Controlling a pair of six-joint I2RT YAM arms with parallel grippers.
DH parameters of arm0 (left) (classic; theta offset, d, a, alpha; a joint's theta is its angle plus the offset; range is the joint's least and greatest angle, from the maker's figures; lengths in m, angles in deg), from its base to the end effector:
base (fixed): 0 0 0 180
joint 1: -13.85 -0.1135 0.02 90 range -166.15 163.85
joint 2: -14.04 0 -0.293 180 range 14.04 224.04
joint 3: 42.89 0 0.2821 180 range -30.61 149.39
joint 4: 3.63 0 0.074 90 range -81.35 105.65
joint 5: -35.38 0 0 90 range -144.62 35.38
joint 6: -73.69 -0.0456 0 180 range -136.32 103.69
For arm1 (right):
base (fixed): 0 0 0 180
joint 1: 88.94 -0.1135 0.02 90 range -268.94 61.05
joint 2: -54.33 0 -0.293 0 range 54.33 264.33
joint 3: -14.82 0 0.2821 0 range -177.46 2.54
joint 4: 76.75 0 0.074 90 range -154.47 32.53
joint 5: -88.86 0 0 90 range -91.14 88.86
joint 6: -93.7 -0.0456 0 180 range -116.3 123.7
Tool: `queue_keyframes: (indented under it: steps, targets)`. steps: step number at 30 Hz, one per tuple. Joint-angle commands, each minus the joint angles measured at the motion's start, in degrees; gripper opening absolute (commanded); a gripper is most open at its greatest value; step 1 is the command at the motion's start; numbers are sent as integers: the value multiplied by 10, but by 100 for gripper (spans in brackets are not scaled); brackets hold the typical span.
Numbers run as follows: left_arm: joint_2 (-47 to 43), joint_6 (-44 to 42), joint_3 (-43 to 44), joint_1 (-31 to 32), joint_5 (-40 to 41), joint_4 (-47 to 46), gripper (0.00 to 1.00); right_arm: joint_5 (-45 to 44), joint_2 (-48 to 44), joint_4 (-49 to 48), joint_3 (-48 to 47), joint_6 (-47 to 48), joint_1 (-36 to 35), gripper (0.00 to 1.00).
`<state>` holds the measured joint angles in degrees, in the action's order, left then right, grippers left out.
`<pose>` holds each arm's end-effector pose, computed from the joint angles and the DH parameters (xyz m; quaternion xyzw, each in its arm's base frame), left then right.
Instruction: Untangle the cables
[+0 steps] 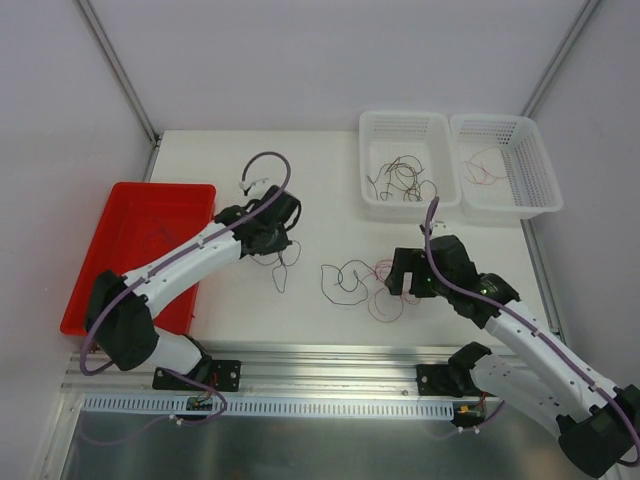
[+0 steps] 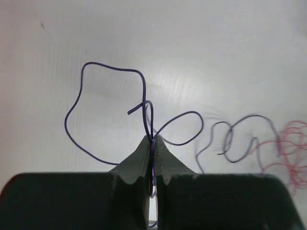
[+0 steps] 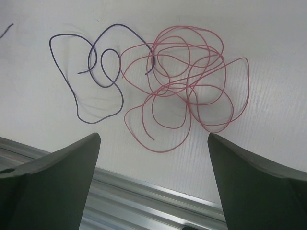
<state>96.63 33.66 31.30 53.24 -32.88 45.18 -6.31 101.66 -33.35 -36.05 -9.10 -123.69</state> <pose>0.2614 -0.1927 0.2650 -0.1399 0.9332 -0.0663 0.3243 0.1623 0.1076 0.2698 -0.1535 0.8920 0.1333 0.4038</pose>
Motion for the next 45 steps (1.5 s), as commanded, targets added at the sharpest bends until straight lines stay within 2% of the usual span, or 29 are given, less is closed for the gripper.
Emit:
queue_keyframes:
  steps: [1, 5, 10, 12, 20, 22, 24, 25, 26, 30, 31, 32, 34, 36, 40, 45]
  targets:
    - [-48, -108, 96, 0, 29, 48, 0, -11, -27, 31, -19, 6, -2, 99]
    - [-64, -169, 183, -34, 37, 86, 0, -18, -47, 54, -25, 8, -3, 100]
    - [-80, -238, 253, -135, 47, 106, 0, -12, -71, 69, -27, 9, -2, 100]
    - [-82, -247, 260, -174, 48, 108, 0, -13, -73, 76, -29, 11, -2, 100]
    - [-54, -248, 228, -417, 30, 104, 0, -12, -83, 95, -34, 15, -2, 100]
    - [-45, -241, 207, -453, 46, 95, 0, -12, -87, 98, -32, 15, -2, 100]
    - [-34, -235, 190, -493, 33, 83, 6, -10, -87, 98, -30, 15, -2, 99]
    - [-30, -231, 187, -503, 32, 81, 18, -6, -88, 98, -29, 15, -2, 100]
    - [-25, -231, 183, -515, 34, 81, 23, -5, -87, 98, -29, 15, -3, 100]
    - [-38, -240, 168, -517, 12, 72, 60, 1, -80, 98, -30, 16, -2, 100]
    - [-44, -247, 161, -516, -12, 63, 79, 2, -76, 97, -30, 16, -2, 99]
    - [-58, -253, 154, -516, -23, 59, 87, 4, -73, 93, -31, 16, -3, 100]
    - [-73, -257, 132, -514, -46, 53, 96, 17, -58, 88, -32, 16, -5, 100]
    - [-100, -259, 104, -509, -69, 49, 99, 23, -48, 77, -35, 14, -14, 100]
    - [-141, -276, 60, -458, -130, 37, 99, 13, -17, 66, -46, 16, -32, 100]
    - [-161, -270, 7, -312, -232, 23, 99, 5, 33, 52, -55, 12, -49, 100]
